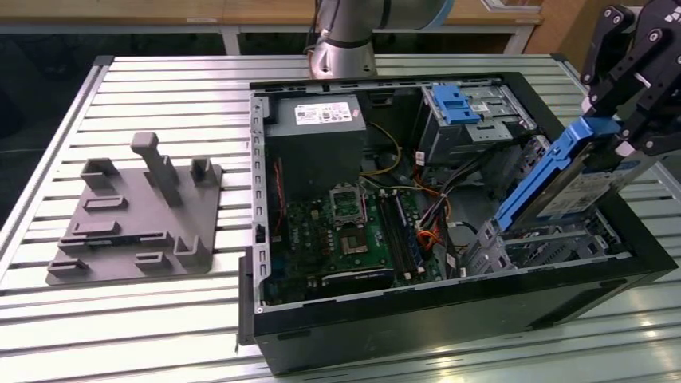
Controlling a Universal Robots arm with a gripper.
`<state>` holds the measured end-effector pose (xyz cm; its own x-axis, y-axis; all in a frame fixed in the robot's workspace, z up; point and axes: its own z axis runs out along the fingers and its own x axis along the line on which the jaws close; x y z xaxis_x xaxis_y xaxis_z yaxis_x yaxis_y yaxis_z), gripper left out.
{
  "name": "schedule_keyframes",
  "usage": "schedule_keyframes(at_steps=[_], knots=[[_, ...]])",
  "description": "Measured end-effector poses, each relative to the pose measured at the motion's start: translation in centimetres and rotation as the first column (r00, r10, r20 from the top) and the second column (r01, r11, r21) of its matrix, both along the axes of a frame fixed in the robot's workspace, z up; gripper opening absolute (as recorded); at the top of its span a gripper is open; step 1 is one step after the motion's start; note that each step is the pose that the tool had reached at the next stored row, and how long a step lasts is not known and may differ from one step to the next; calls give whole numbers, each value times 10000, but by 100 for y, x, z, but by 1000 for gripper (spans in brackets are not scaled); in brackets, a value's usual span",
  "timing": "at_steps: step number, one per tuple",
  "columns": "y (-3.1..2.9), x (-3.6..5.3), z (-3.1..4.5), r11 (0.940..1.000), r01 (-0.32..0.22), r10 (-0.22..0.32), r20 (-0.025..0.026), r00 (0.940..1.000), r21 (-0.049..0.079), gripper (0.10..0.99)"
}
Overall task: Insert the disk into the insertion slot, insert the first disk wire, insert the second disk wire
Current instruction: 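Insert the disk into the insertion slot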
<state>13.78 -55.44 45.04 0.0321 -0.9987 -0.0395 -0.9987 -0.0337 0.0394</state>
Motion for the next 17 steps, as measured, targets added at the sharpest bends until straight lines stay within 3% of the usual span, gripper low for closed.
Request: schedule_keyframes(at_steps=[9,17], knots=[[-33,-8,-66,10000,-1,1,0,10000,1,365],[-34,-9,-175,10000,-1,1,0,10000,2,365]])
